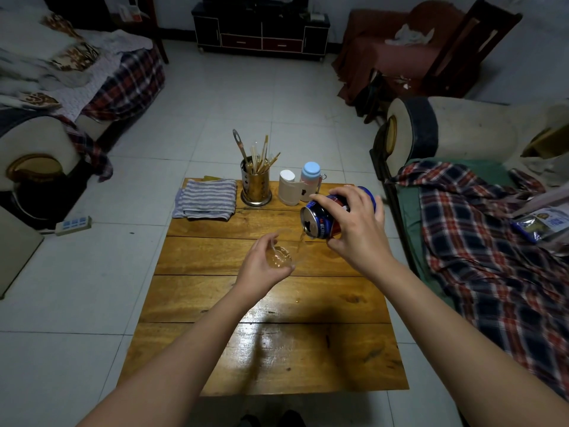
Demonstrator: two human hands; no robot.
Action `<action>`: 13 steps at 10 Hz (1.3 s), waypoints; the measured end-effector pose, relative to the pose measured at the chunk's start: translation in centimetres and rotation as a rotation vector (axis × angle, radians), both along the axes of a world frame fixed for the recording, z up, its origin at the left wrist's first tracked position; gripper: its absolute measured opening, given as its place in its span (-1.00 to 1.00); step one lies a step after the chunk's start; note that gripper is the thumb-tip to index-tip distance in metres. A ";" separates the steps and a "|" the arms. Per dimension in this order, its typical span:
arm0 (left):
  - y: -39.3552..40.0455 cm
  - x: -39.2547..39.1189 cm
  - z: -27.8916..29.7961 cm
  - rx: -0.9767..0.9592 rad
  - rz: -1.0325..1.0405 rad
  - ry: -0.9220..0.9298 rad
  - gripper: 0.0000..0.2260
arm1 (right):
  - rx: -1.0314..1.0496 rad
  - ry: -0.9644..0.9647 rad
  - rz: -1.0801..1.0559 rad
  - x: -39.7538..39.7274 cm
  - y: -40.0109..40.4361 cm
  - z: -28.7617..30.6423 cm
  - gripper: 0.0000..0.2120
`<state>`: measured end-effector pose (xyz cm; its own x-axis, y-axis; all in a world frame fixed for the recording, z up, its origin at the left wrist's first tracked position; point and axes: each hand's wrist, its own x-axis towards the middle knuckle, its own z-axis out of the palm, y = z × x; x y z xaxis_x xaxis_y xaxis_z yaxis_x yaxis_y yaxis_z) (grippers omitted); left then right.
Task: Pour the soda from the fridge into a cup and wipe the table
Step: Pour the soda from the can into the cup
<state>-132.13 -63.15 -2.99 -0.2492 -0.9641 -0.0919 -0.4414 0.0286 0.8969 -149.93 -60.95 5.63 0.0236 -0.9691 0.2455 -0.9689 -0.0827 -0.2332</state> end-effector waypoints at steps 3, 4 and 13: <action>0.0 0.0 0.0 -0.009 0.011 0.007 -0.35 | -0.008 0.015 0.001 0.0 -0.1 -0.1 -0.28; 0.0 0.0 -0.1 -0.005 0.010 0.014 -0.34 | -0.005 0.019 0.004 0.0 -0.2 -0.1 -0.28; -0.2 0.0 -0.3 0.010 0.016 0.016 -0.34 | -0.015 0.060 0.016 0.1 -0.6 -0.2 -0.28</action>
